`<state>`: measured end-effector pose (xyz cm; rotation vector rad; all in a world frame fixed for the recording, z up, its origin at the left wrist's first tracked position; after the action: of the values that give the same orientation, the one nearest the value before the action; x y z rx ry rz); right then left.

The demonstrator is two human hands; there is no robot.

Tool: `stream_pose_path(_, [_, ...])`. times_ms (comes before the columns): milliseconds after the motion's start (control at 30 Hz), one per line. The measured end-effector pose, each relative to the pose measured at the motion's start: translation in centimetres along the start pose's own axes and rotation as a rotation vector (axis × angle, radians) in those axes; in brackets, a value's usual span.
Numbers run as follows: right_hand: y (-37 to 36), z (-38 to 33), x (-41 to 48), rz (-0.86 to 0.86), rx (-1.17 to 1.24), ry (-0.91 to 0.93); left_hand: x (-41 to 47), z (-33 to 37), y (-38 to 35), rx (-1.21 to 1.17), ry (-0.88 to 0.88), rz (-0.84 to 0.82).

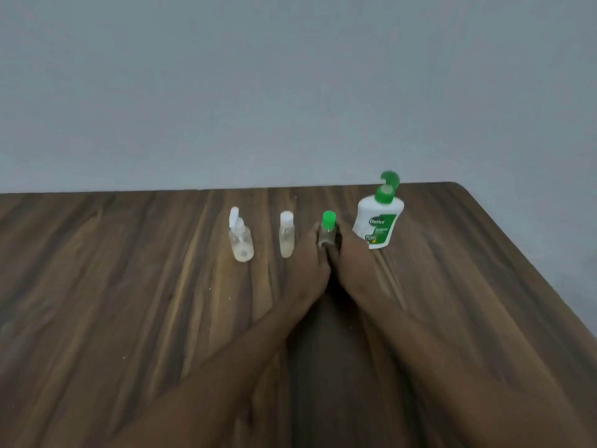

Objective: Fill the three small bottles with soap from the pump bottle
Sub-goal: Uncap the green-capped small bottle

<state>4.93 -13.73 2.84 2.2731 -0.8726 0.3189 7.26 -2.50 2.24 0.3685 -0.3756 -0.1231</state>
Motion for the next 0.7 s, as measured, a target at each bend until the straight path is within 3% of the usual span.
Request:
stream_pose_path(233, [1.2,-3.2,-1.6,0.009,0.028,0.153,-1.4,1.5,3.9,-0.058,-0.14,0.136])
stream_pose_path(467, [3.1,-6.8,-7.4,-0.054,0.09,0.255,-6.1,2.8,8.2,-0.015,-0.155,0.107])
stream_pose_path(700, [5.0,-7.8,-14.5,-0.079,0.187,0.135,-12.3,2.3,9.8,-0.104,-0.045,0.068])
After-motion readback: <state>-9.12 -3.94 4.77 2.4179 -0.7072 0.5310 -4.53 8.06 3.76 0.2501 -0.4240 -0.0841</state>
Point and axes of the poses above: each hand's wrist, its own x-axis towards the middle knuckle, its own y-axis out of the back of the hand, z = x × y, the point moved 8 cm from there along x, towards the middle knuckle, and after that the axes turned 8 degrees about z, right-handed, at the moved point
